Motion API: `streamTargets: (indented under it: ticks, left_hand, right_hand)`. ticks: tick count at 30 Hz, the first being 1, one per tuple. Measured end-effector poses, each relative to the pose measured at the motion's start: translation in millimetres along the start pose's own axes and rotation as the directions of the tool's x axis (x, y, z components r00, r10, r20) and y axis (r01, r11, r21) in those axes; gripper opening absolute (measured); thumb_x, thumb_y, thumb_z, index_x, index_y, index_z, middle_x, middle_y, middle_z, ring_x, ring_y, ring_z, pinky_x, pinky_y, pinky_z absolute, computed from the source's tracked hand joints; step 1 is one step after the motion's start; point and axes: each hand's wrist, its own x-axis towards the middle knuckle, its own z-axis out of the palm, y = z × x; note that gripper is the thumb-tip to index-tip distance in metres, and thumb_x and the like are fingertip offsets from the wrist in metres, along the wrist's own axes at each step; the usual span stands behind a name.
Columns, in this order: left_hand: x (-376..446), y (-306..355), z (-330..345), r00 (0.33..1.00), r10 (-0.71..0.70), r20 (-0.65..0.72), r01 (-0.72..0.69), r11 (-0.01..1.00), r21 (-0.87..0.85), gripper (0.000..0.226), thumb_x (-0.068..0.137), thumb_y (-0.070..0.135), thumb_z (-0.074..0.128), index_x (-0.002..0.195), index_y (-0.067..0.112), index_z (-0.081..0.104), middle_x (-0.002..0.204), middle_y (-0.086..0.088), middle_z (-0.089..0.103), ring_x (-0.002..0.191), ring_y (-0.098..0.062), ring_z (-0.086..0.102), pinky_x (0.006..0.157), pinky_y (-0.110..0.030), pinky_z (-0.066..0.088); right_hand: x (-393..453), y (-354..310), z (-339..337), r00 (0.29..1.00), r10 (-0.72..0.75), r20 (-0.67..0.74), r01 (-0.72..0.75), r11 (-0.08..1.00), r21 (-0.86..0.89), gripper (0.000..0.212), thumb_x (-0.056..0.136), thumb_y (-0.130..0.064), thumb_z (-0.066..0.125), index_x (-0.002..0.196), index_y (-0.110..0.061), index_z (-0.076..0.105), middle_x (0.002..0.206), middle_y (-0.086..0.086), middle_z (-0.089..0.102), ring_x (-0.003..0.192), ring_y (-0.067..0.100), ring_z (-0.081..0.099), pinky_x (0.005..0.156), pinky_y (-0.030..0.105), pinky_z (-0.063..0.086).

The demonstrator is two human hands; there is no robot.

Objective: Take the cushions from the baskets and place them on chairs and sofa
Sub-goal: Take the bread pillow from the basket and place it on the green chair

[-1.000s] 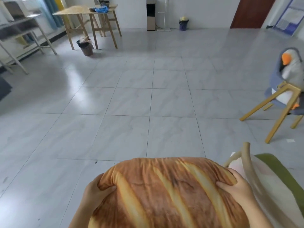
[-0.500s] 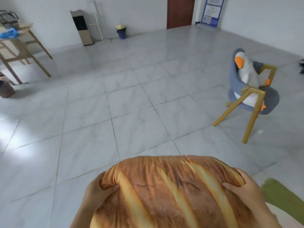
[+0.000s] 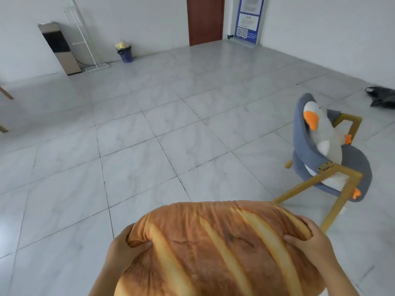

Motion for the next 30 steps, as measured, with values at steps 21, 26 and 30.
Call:
streamTargets:
  ticks: [21, 26, 30]
  left_hand:
    - [620.0, 298.1, 184.8, 0.940, 0.115, 0.322, -0.151, 0.984, 0.090, 0.054, 0.022, 0.048, 0.066, 0.073, 0.041, 0.048, 0.075, 0.014, 0.059, 0.072, -0.010, 0.053, 0.061, -0.018, 0.037]
    - [741.2, 394.8, 262.9, 0.950, 0.181, 0.254, -0.208, 0.974, 0.085, 0.043, 0.041, 0.029, 0.069, 0.074, 0.042, 0.045, 0.077, 0.015, 0.056, 0.077, -0.017, 0.051, 0.062, -0.023, 0.036]
    - [818.6, 472.7, 325.1, 0.931, 0.207, 0.302, -0.243, 0.966, 0.086, 0.044, 0.042, 0.029, 0.069, 0.078, 0.041, 0.046, 0.079, 0.015, 0.056, 0.074, -0.008, 0.050, 0.062, -0.017, 0.036]
  right_hand:
    - [546.1, -159.5, 12.9, 0.945, 0.190, -0.266, -0.163, 0.979, 0.121, 0.082, 0.028, -0.060, 0.062, 0.101, -0.025, 0.047, 0.087, -0.002, 0.054, 0.085, 0.021, 0.050, 0.074, 0.035, 0.036]
    - [720.3, -204.7, -37.8, 0.953, 0.130, -0.274, -0.101, 0.988, 0.118, 0.058, 0.057, -0.028, 0.082, 0.101, -0.029, 0.045, 0.094, 0.000, 0.055, 0.094, 0.027, 0.053, 0.088, 0.045, 0.043]
    - [814.0, -225.2, -85.3, 0.938, 0.151, -0.313, -0.113, 0.984, 0.135, 0.075, 0.038, -0.057, 0.071, 0.103, -0.032, 0.044, 0.096, -0.002, 0.055, 0.093, 0.023, 0.052, 0.090, 0.044, 0.042]
